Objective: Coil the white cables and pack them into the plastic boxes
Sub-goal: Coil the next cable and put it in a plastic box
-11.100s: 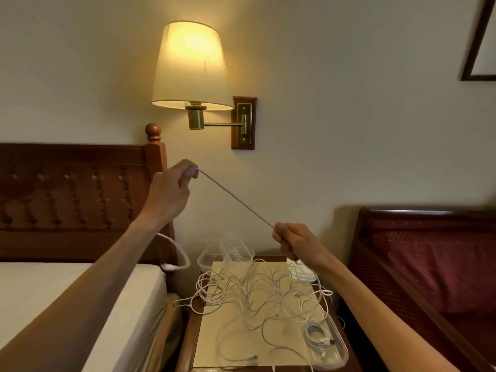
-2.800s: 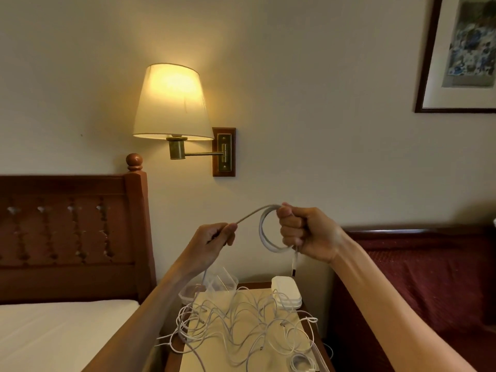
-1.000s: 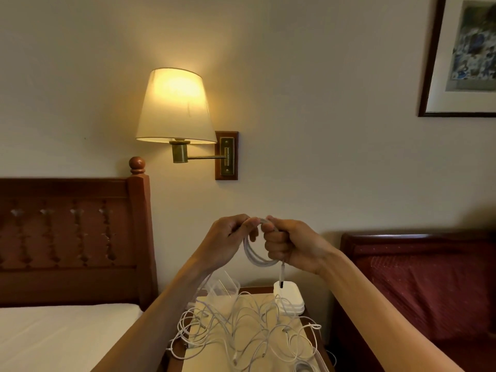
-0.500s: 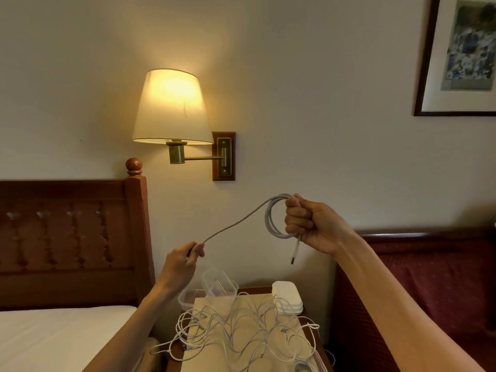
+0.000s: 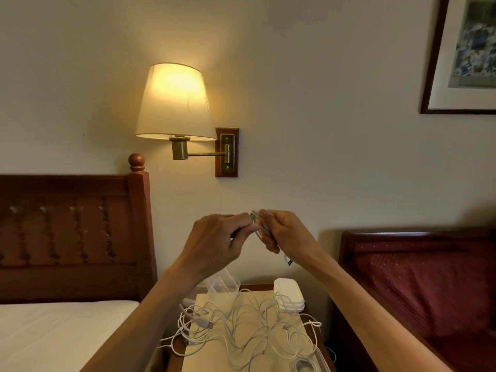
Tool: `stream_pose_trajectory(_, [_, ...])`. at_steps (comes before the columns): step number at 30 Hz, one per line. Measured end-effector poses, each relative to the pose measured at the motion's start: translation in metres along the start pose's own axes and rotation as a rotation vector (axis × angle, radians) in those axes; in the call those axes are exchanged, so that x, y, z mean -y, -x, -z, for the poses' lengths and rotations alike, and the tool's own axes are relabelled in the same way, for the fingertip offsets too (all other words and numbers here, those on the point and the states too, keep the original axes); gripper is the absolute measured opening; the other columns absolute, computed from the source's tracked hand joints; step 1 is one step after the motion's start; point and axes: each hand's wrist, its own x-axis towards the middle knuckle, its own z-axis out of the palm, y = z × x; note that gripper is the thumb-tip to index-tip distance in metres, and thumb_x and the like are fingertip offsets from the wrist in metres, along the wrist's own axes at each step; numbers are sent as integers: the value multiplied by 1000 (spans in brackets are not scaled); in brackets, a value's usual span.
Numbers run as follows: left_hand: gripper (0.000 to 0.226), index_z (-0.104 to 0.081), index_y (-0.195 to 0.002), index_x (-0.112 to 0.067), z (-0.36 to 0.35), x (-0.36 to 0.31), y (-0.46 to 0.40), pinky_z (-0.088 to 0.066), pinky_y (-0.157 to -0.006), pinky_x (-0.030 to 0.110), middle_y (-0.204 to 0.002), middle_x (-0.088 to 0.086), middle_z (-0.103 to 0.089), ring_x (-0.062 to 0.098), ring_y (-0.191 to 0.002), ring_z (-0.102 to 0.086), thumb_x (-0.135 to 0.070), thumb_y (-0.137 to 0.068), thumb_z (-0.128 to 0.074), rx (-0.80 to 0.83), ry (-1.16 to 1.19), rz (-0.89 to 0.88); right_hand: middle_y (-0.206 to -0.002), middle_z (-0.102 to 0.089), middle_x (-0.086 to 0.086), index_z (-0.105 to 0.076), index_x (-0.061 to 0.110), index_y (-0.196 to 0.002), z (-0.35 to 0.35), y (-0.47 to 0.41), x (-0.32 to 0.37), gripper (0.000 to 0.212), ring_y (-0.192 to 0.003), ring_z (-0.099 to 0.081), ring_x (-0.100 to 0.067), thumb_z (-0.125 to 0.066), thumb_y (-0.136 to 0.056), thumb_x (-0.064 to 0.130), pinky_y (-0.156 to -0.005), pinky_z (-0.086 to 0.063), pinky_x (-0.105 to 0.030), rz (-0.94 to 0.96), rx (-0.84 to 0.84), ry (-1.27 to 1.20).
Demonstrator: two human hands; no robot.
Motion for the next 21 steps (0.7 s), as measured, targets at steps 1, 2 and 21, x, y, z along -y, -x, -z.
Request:
stream_pose_trajectory(1, [25, -64, -88, -28, -1, 0, 0, -46, -49, 29, -64, -16, -59, 4, -52, -50, -43, -98, -48, -19, -15, 1, -50, -50, 6, -57, 13, -72, -1, -1, 0, 41, -43, -45, -8, -36, -104, 28, -49, -41, -23, -16, 8, -34])
stream_pose_trajectory(2, [27, -64, -88, -28, -1, 1, 0, -47, -49, 28, -67, -15, -62, 3, -54, -52, -46, -98, -47, -32, -29, 7, -49, -48, 8, -57, 14, -72, -2, -1, 1, 40, -42, -42, -7, -36, -104, 27, -48, -38, -22, -33, 21, -63])
stream_pose_trajectory(21, [16, -57, -94, -20, 26, 104, 19, -42, -66, 24, -88, -8, -61, 5, -73, -57, -20, -102, -43, 11, -41, 223, -53, -23, 7, -55, 11, -74, 57, 12, 11, 33, -47, -18, -9, -36, -98, 22, -47, -27, -23, -324, 293, -933])
